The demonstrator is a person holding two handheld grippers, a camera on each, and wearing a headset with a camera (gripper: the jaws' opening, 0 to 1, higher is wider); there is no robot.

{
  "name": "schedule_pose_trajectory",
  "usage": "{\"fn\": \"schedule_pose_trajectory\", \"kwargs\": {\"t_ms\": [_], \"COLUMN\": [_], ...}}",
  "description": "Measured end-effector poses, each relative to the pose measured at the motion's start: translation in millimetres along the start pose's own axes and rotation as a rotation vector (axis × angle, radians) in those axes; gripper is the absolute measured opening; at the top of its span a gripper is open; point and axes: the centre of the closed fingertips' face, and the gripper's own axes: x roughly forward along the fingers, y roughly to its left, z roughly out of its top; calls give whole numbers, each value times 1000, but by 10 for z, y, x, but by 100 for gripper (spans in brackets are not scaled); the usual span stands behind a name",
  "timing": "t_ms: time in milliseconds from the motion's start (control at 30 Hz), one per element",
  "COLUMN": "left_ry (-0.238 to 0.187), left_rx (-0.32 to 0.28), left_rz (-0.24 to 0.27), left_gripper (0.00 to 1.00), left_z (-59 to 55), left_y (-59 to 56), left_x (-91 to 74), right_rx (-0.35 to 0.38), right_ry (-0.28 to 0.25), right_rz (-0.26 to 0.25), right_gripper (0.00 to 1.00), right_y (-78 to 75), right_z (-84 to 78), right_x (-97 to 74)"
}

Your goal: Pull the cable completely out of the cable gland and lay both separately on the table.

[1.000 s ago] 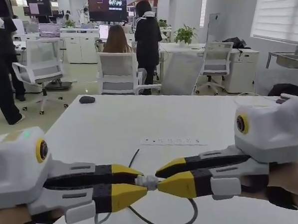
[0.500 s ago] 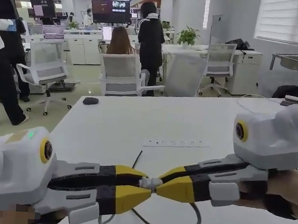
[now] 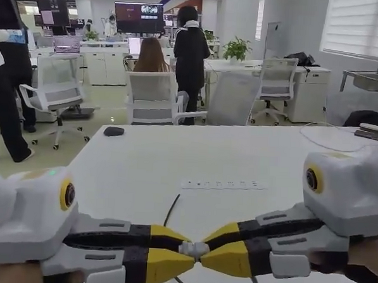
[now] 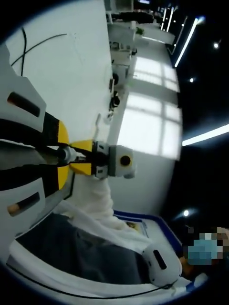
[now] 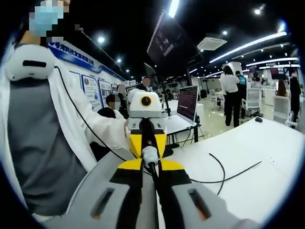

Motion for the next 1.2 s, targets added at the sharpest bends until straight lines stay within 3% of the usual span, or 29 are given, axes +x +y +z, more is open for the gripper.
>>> {"fn": "schedule_pose_trajectory", "kwargs": {"t_ms": [67,167,233,267,400,600,667,767,867,967,1067,1200], "left_ry": [-23,-27,-18,-12,4,-11,-15,-20,-8,-15,-6,-10], "left_rx": [-21,-49,-84,-111,-106,-106,-77,88,188,226,291,308], "left_rz": [-7,-16,-20,-23,-16,-19,-14,17,25,29,27,25], "left_gripper": [13,13,13,13,13,14,14,15,15,15,15,15], "left_z": [31,35,18,-2,-55,-24,-4,38,71,115,130,134], "left_y": [11,6,-4,-3,-9,-20,-20,25,6,-6,-35,-45], "left_x": [4,4,12,12,18,29,37,52,58,50,55,68], "right_rx": [-9,-104,-254,-288,-381,-364,-303,-142,71,170,265,292], "right_ry": [-11,-13,-2,9,43,21,4,-29,-75,-104,-191,-191], "right_rz": [-2,-14,-31,-34,-47,-48,-50,-43,-10,20,73,93], "right_gripper": [9,9,9,9,9,10,10,11,15,27,25,24], "right_y": [6,18,23,39,66,47,27,-17,-59,-63,-13,3], "right_z": [26,45,37,18,-50,-48,-40,-25,-25,-29,106,128], "right_x": [-6,-6,-10,-8,16,2,-4,-21,-42,-54,-61,-32]}}
